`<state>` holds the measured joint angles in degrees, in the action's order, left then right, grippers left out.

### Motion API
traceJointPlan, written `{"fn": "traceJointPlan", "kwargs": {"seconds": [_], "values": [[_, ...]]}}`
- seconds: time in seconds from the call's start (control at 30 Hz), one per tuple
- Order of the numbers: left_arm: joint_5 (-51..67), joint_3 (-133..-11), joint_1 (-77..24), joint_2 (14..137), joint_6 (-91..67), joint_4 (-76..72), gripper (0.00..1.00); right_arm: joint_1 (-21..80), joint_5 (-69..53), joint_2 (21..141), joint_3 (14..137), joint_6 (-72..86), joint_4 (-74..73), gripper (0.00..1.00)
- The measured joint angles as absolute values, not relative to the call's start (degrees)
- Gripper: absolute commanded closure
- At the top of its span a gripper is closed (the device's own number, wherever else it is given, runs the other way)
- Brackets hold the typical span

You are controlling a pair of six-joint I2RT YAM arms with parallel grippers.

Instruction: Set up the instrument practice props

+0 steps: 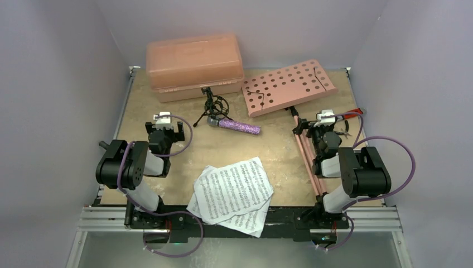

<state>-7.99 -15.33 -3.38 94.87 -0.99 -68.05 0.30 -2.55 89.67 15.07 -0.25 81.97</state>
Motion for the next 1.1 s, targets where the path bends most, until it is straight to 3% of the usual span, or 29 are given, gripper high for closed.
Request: {"fn": "traceJointPlan", "kwargs": {"seconds": [0.43,0.53,0.7,0.87,0.97,1.1], "values": [[-8.14,-15.35,-3.38,93.34,-1.04,-66.08,0.01,0.30,-3.11,89.41,15.09,-0.34,81.38,0.02],[-12.75,-19.14,-3.40,84.01,-4.05,-49.67,0.01,0.25,-6.31,86.00,16.51,-1.28,74.48,0.02],[-26.26,-38.41,-3.36,73.82,-14.76,-18.94,0.00,0.30,-10.04,75.18,25.39,1.08,58.74,0.02],[-33.74,-40.56,-3.38,59.86,-25.15,-0.75,0.00,0.30,-7.33,67.07,29.52,10.79,49.36,0.02],[-36.45,-41.41,-3.31,53.43,-30.83,8.16,0.00,0.12,-1.37,67.51,35.81,19.42,36.21,0.02],[-33.06,-44.03,-3.29,53.19,-32.01,13.82,0.00,-1.23,1.61,70.17,40.29,24.75,26.22,0.02]]}}
